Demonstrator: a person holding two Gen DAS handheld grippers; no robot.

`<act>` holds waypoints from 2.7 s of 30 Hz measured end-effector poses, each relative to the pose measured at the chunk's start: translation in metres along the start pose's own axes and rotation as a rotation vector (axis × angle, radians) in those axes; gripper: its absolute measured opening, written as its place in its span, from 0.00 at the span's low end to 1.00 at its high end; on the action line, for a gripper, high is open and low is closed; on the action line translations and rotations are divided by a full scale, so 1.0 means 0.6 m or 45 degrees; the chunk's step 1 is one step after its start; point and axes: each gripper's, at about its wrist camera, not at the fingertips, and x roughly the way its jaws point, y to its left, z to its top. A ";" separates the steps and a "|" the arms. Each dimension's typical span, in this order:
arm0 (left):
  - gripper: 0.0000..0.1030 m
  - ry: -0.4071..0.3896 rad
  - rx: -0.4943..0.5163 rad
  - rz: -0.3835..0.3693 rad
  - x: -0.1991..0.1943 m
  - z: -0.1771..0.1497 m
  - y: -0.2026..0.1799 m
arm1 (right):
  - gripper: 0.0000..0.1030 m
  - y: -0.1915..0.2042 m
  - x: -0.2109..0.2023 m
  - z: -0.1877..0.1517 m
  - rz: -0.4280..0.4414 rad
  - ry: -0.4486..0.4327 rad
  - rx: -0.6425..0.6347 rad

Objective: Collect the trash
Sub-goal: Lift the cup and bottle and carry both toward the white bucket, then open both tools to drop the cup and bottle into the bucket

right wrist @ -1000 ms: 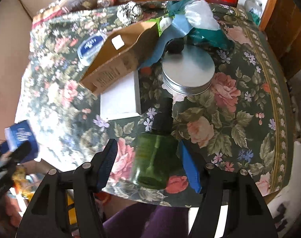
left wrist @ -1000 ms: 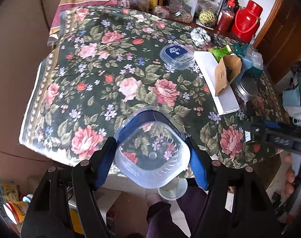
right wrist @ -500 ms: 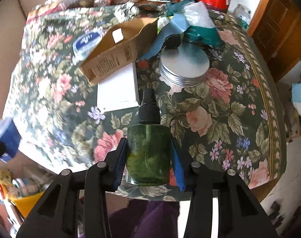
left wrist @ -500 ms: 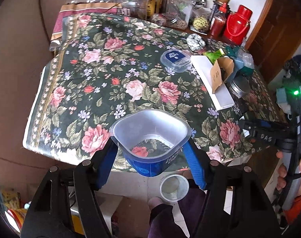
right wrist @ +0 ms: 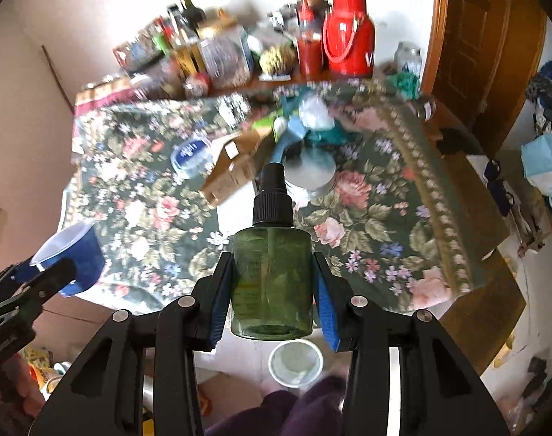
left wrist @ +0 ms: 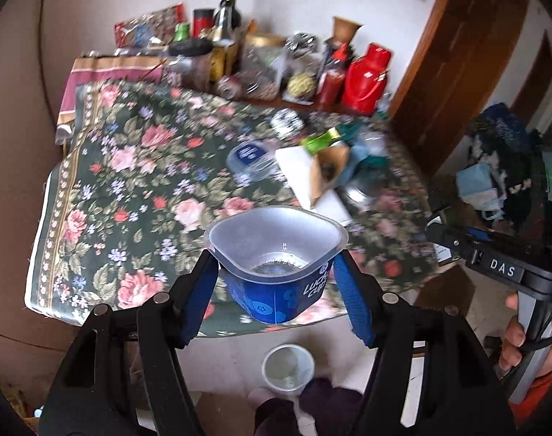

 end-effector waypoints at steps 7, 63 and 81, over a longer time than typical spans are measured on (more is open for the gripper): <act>0.62 -0.059 0.013 -0.025 -0.066 -0.028 -0.059 | 0.37 0.000 -0.074 -0.024 0.058 -0.093 -0.061; 0.59 0.510 -0.255 0.143 0.348 -0.592 -0.006 | 0.51 -0.098 0.374 -0.472 0.229 0.472 -0.130; 0.59 0.453 -0.168 0.109 0.168 -0.460 -0.062 | 0.51 -0.073 0.189 -0.382 0.164 0.412 -0.151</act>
